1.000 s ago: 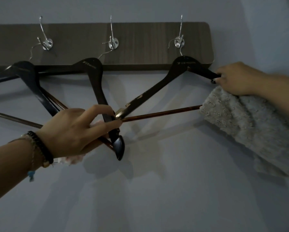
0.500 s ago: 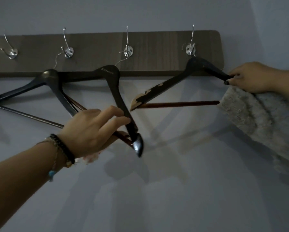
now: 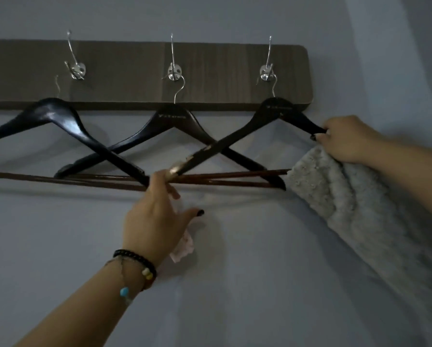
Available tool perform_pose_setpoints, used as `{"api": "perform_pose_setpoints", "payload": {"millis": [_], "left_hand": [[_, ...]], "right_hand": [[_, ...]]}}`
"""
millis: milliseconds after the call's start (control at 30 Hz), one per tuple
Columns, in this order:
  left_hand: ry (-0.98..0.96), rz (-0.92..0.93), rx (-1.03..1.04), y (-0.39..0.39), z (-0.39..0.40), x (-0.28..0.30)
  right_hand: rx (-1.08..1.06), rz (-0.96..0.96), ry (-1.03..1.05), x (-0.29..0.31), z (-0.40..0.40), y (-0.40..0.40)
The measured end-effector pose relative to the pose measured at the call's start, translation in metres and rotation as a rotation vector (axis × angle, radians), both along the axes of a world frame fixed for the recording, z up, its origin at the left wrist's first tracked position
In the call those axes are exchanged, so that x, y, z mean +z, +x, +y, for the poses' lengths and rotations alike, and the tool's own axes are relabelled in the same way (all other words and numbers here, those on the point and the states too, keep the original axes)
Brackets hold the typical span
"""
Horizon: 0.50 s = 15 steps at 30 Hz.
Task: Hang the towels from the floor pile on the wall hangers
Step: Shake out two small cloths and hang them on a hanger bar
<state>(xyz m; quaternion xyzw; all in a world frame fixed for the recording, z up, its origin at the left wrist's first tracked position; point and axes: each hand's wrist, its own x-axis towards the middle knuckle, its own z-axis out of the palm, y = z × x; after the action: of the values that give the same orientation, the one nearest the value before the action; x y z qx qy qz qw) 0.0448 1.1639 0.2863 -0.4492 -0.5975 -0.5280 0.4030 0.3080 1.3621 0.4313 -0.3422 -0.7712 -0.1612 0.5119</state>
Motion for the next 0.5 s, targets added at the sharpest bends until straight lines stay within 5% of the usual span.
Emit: {"api": "perform_pose_setpoints", "payload": {"millis": [200, 500], "left_hand": [[-0.049, -0.46, -0.565, 0.012, -0.015, 0.005], [-0.3, -0.168, -0.511, 0.039, 0.003, 0.024]], "right_hand": [[0.08, 0.098, 0.06, -0.029, -0.016, -0.015], [0.13, 0.23, 0.114, -0.042, -0.024, -0.015]]}}
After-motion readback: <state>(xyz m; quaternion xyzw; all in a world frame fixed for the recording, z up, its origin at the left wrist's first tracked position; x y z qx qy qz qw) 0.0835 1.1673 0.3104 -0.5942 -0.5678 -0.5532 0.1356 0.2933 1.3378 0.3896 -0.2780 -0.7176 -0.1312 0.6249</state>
